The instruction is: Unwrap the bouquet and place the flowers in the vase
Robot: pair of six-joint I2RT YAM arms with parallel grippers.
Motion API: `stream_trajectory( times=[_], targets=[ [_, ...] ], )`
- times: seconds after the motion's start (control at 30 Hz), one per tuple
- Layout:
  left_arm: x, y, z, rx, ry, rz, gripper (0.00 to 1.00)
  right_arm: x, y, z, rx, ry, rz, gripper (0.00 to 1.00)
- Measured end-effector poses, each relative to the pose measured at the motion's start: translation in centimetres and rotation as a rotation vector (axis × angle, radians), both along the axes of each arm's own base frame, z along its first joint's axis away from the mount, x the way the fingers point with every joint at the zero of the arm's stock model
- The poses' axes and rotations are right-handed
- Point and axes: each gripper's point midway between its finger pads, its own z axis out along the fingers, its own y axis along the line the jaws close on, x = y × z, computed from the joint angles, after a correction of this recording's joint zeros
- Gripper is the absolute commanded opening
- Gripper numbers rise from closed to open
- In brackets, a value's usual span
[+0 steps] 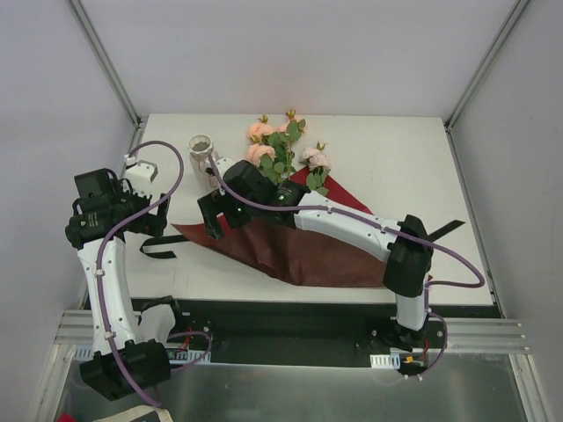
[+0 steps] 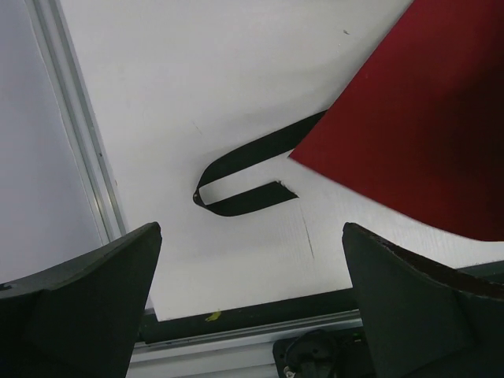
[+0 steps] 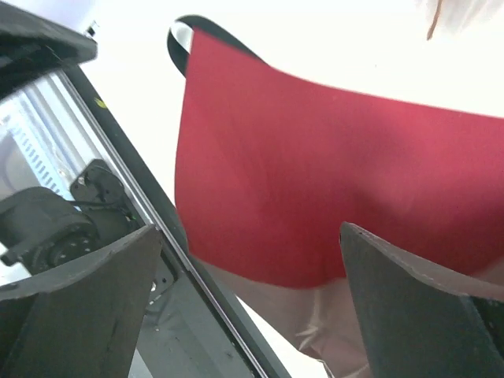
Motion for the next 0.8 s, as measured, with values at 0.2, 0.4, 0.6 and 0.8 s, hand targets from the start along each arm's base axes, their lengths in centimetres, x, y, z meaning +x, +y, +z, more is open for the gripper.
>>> stream_trajectory(
  times=[0.2,0.4,0.6,0.8],
  targets=[
    [-0.3,-0.3,0.7,0.000,-0.002,-0.014,0.99,1.0,-0.3,2.8,0.051,-0.034,-0.020,1.00],
    [-1.0,-4.4,4.9,-0.084,-0.065,-0.210,0.99,3.8,-8.5,5.3,0.086,-0.059,-0.161,0.91],
    [-2.6,-14.1,4.3,-0.181,0.017,-0.651,0.99,8.0,-19.9,7.1,0.140,-0.103,-0.423,0.87],
    [-1.7,-19.3,-1.9,-0.201,0.284,-0.825,0.99,7.4,-25.1,4.8,0.119,-0.084,-0.531,0.85]
  ],
)
